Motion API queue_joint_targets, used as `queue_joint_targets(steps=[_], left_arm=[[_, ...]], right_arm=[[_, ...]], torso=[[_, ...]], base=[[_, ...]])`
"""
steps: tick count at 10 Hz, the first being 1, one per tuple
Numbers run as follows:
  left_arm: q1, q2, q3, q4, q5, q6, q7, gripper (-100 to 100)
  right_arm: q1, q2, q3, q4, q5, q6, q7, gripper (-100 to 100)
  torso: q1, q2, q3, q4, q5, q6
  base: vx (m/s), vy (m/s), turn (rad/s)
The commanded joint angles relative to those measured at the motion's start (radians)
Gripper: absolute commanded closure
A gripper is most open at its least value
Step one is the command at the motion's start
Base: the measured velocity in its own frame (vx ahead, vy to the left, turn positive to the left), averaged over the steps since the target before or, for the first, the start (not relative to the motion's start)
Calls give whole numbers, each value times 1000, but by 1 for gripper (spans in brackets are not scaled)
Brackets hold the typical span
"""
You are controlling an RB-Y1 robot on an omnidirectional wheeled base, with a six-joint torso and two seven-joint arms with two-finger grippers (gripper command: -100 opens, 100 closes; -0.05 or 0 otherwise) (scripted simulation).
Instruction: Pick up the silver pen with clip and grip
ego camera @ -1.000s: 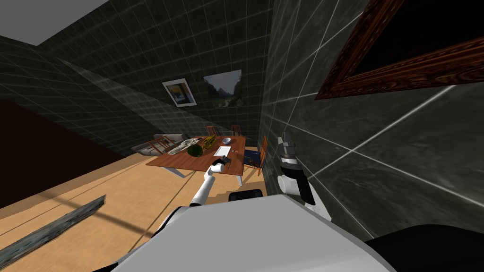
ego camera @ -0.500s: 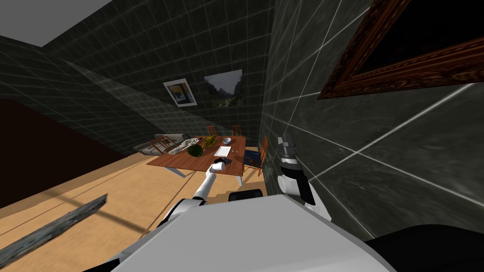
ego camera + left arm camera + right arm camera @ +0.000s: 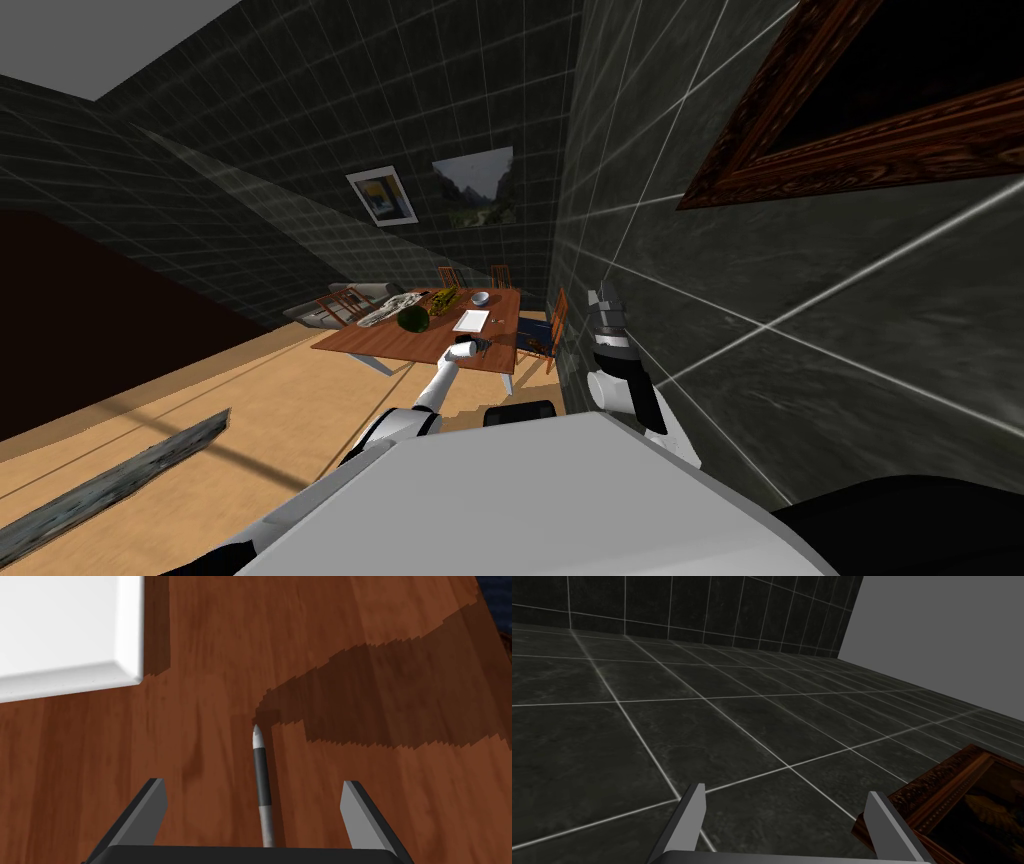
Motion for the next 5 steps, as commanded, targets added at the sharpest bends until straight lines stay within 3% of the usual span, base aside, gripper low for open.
queue_joint_targets(steps=[1,5], left_arm=[[-18,1,-1,35,10,10,13,-100],[-90,8,-7,153,50,89,94,-100]], right_arm=[[0,0,0,0,0,0,0,0],[0,0,0,0,0,0,0,0]], torso=[[0,0,0,0,0,0],[0,0,0,0,0,0]], base=[[6,-2,5],[9,-3,13]])
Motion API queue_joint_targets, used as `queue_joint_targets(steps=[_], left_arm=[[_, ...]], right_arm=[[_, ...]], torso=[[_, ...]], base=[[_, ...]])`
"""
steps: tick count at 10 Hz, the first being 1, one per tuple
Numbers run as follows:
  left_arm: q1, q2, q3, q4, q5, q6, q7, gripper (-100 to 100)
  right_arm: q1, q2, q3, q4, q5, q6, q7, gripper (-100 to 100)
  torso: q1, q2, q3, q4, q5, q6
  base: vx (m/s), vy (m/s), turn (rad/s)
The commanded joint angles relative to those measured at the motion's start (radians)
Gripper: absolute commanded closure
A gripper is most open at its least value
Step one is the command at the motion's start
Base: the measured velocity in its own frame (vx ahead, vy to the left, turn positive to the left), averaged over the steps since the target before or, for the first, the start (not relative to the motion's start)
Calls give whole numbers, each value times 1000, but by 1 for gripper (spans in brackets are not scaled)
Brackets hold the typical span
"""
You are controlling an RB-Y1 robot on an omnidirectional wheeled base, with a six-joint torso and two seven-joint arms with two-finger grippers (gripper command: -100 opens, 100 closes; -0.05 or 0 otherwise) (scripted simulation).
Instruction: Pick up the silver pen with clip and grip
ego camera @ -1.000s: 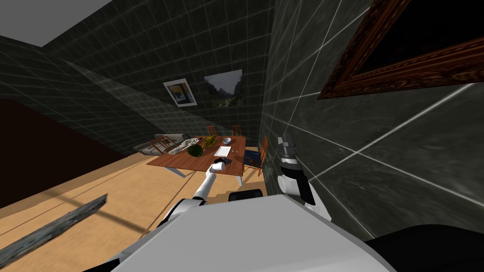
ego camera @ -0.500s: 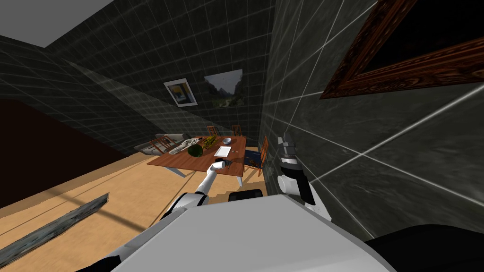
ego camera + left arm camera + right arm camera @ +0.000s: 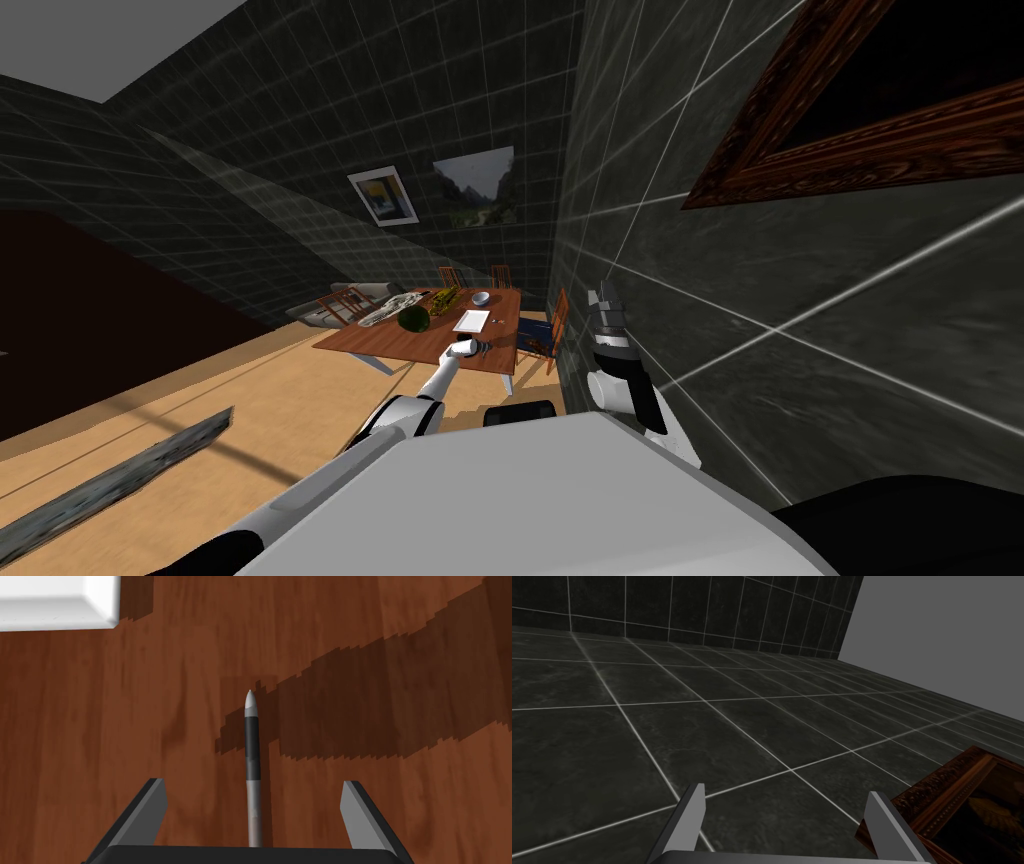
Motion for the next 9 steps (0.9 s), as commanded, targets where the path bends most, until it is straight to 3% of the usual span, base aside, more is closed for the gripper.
queue_joint_targets(steps=[1,2,3,4,5,9], left_arm=[[-22,4,-2,33,11,28,28,-100],[-37,6,-3,58,19,45,45,-100],[-33,5,-1,52,18,29,28,-100],[-34,6,-2,54,19,33,32,0],[-4,21,33,47,34,24,-4,-100],[47,45,91,35,61,10,-65,-100]], right_arm=[[0,0,0,0,0,0,0,0],[0,0,0,0,0,0,0,0],[0,0,0,0,0,0,0,0],[0,0,0,0,0,0,0,0],[0,0,0,0,0,0,0,0],[0,0,0,0,0,0,0,0]], torso=[[0,0,0,0,0,0],[0,0,0,0,0,0],[0,0,0,0,0,0],[0,1,0,0,0,0],[0,1,0,0,0,0],[-3,-1,-1,0,-1,0]], base=[[10,-1,8],[9,-1,13],[0,0,0],[0,0,0],[28,-32,-152],[37,-49,-111]])
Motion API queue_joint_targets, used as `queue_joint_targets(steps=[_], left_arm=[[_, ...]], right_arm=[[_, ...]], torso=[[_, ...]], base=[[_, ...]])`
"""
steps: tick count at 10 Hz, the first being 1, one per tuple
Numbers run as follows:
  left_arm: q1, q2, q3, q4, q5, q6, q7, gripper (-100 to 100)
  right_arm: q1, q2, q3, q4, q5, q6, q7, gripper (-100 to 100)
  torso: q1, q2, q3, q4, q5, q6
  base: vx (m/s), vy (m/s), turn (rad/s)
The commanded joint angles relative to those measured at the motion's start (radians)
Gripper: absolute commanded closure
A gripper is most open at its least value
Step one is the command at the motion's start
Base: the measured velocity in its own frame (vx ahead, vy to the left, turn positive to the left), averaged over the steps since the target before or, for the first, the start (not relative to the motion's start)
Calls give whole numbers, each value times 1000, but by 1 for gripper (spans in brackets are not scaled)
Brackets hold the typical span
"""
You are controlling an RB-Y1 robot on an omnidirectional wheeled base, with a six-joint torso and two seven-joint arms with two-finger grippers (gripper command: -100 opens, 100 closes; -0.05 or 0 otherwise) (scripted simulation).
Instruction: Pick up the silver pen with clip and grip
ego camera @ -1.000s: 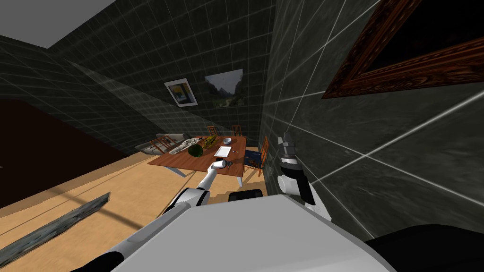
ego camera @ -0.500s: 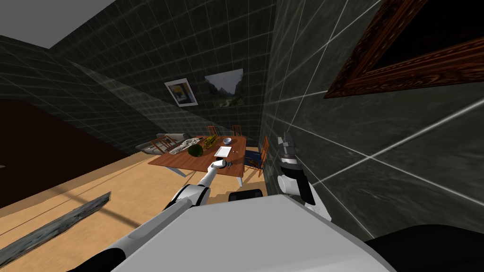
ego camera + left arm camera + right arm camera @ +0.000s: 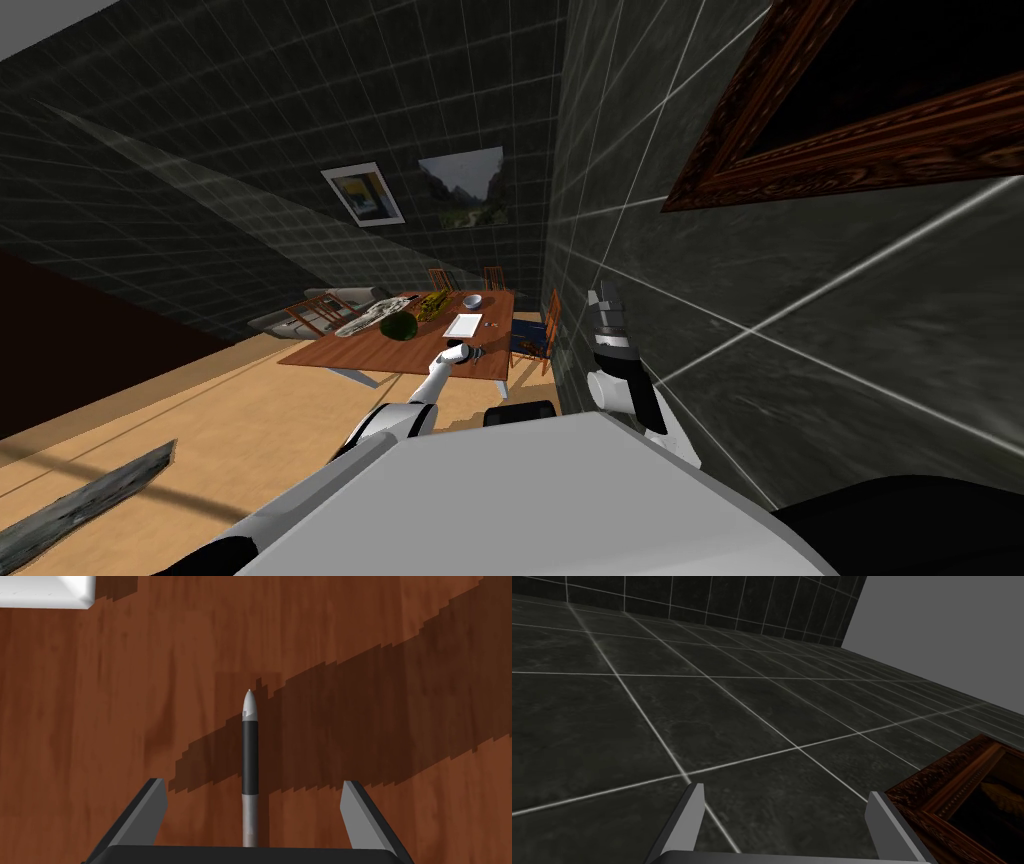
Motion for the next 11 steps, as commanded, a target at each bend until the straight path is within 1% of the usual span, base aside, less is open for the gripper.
queue_joint_targets(steps=[1,2,3,4,8,9,10,11], left_arm=[[29,13,32,-14,10,-5,-31,-100],[29,13,32,-14,10,-5,-31,-100],[20,12,29,0,13,-11,-34,-100],[22,12,29,-3,12,-10,-34,100],[21,13,29,-2,12,-10,-34,100],[21,13,29,-2,12,-10,-34,0],[-1,-2,-3,-7,-5,4,5,100],[-11,-7,-15,-4,-11,7,17,100]], right_arm=[[0,0,0,0,0,0,0,0],[0,0,0,0,0,0,0,0],[0,0,0,0,0,0,0,0],[0,0,0,0,0,0,0,0],[0,0,0,0,0,0,0,0],[0,0,0,0,0,0,0,0],[0,0,0,0,0,0,0,0],[0,0,0,0,0,0,0,0]], torso=[[0,0,0,0,0,0],[0,0,0,0,0,0],[1,1,0,0,0,0],[2,2,1,0,0,0],[3,2,1,0,1,0],[3,2,1,0,1,0],[3,2,1,0,1,0],[5,5,3,1,1,-1]], base=[[40,-40,-134],[20,-20,-66],[0,0,0],[0,0,0],[0,0,0],[0,0,0],[-44,44,149],[-47,49,163]])
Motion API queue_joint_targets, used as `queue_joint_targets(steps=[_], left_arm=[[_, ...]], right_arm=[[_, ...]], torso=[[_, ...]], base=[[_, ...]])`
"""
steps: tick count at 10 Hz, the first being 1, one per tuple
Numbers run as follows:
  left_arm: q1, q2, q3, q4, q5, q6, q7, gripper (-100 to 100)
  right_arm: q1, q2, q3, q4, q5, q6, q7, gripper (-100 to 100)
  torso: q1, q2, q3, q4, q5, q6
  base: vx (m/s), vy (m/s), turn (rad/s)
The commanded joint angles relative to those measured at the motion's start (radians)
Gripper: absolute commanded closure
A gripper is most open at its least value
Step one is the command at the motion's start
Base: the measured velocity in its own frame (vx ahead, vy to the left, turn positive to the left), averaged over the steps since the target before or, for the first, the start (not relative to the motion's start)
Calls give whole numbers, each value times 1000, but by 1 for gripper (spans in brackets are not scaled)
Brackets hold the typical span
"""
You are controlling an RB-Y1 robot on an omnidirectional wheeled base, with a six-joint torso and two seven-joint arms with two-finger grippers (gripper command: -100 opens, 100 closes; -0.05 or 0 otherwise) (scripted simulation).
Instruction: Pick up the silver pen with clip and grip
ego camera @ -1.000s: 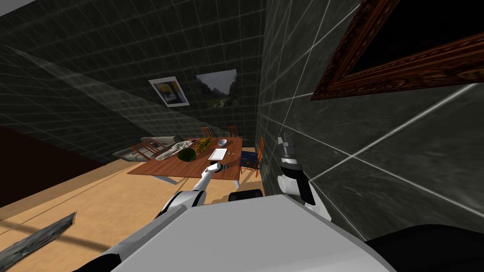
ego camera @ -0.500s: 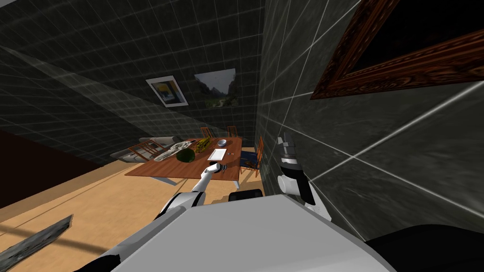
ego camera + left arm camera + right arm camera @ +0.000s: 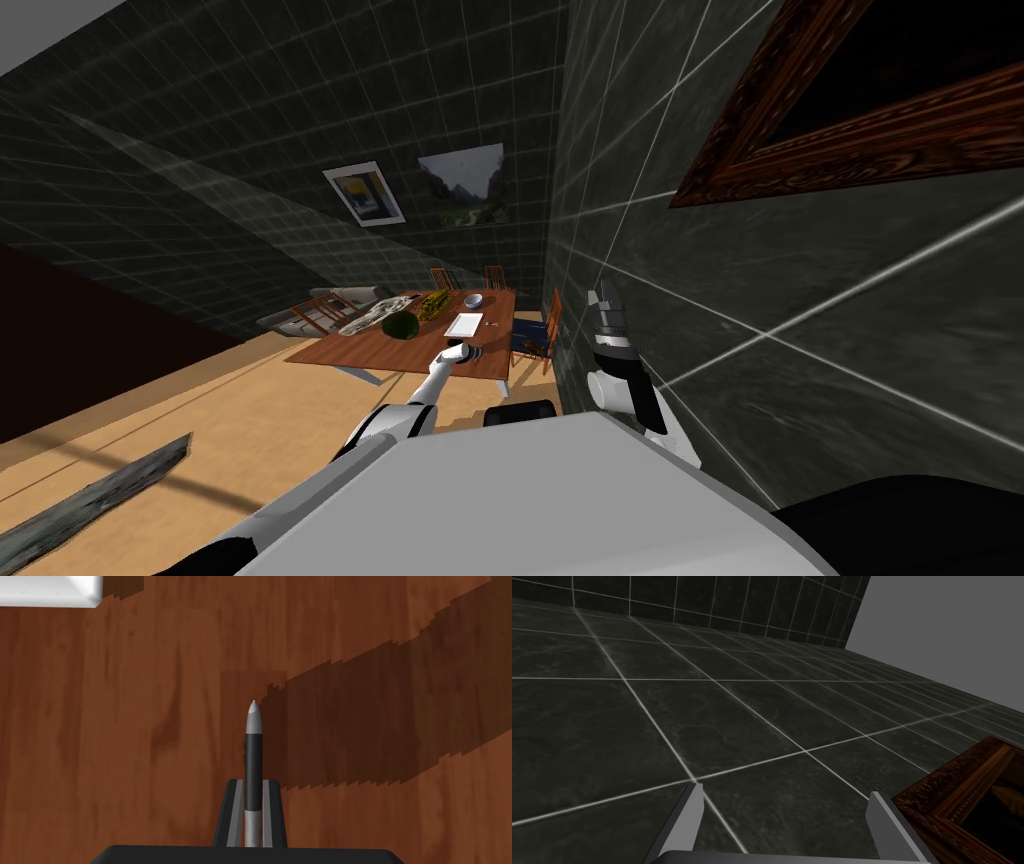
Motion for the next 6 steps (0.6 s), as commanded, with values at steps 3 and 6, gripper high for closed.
queue_joint_targets(steps=[3,6], left_arm=[[-58,-26,-56,31,-22,4,56,100],[-79,-30,-65,53,-19,-1,57,0]], right_arm=[[0,0,0,0,0,0,0,0],[0,0,0,0,0,0,0,0]], torso=[[-1,-1,-1,0,0,1],[-1,-2,-1,0,0,0]], base=[[-27,33,98],[-17,27,60]])
